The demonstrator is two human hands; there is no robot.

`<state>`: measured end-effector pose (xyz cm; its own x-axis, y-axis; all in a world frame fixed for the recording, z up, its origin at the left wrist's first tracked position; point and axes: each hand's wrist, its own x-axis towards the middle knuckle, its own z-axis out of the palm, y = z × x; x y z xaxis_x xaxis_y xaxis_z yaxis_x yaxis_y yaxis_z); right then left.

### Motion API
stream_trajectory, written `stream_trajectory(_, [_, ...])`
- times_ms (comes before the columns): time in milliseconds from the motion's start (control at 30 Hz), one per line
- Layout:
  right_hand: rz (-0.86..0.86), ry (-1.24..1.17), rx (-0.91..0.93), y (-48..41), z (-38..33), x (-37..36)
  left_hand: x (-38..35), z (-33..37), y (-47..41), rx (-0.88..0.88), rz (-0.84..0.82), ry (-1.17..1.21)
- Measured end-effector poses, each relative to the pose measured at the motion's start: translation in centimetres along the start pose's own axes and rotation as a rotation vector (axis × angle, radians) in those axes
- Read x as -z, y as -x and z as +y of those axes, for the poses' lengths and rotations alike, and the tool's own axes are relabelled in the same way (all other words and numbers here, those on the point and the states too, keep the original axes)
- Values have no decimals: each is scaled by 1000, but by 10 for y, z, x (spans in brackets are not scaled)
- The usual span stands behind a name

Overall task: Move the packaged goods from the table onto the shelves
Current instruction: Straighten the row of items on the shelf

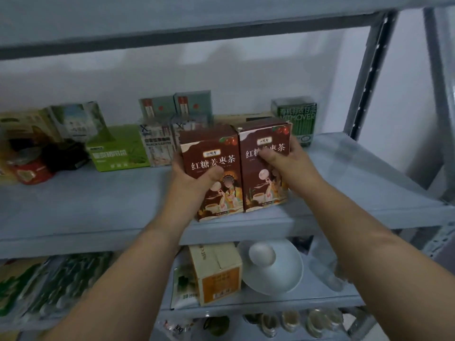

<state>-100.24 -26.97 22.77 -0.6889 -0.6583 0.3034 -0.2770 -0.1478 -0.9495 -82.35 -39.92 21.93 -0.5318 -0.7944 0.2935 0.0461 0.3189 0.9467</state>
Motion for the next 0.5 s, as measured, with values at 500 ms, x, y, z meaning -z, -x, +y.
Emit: stream_trajectory(500, [-196,348,-203,-68,70,145,-113,-64,-124,13,-628,-364])
